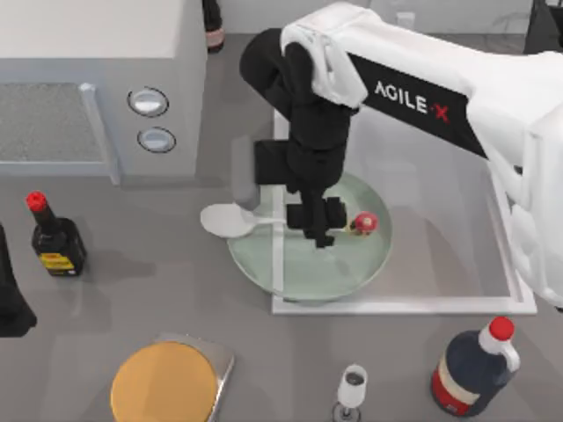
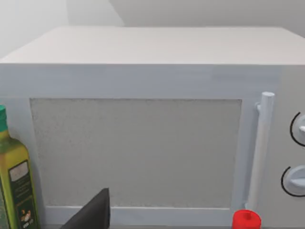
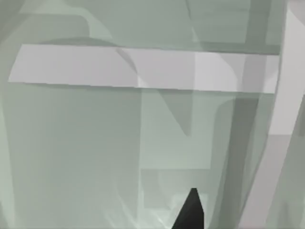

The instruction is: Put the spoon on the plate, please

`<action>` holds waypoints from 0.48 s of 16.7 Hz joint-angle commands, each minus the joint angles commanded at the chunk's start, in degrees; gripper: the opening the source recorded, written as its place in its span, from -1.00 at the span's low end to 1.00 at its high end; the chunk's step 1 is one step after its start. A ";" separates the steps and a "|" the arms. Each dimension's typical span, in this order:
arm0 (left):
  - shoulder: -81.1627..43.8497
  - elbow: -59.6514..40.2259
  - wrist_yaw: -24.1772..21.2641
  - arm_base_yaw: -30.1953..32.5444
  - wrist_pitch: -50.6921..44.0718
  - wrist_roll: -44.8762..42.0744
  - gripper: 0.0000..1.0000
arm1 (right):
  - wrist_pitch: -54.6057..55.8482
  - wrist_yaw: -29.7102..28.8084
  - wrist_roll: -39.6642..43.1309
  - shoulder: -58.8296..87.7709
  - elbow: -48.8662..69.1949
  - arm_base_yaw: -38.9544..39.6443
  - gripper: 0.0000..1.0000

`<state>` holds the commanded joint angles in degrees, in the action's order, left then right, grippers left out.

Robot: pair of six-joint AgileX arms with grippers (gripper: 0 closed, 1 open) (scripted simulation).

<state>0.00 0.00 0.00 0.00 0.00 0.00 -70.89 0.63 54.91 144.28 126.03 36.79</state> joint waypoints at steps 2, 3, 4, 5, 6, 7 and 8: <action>0.00 0.00 0.00 0.00 0.00 0.00 1.00 | 0.00 0.00 0.00 0.00 0.00 0.00 -0.40; 0.00 0.00 0.00 0.00 0.00 0.00 1.00 | 0.00 0.00 0.00 0.00 0.00 0.00 -0.25; 0.00 0.00 0.00 0.00 0.00 0.00 1.00 | 0.00 0.00 0.00 0.00 0.00 0.00 -0.10; 0.00 0.00 0.00 0.00 0.00 0.00 1.00 | 0.00 0.00 0.00 0.00 0.00 0.00 0.06; 0.00 0.00 0.00 0.00 0.00 0.00 1.00 | 0.00 0.00 0.00 0.00 0.00 0.00 0.21; 0.00 0.00 0.00 0.00 0.00 0.00 1.00 | 0.00 0.00 0.00 0.00 0.00 0.00 0.36; 0.00 0.00 0.00 0.00 0.00 0.00 1.00 | 0.00 0.00 0.00 0.00 0.00 0.00 0.51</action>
<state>0.00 0.00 0.00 0.00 0.00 0.00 -70.89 0.63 54.91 144.28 126.03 36.79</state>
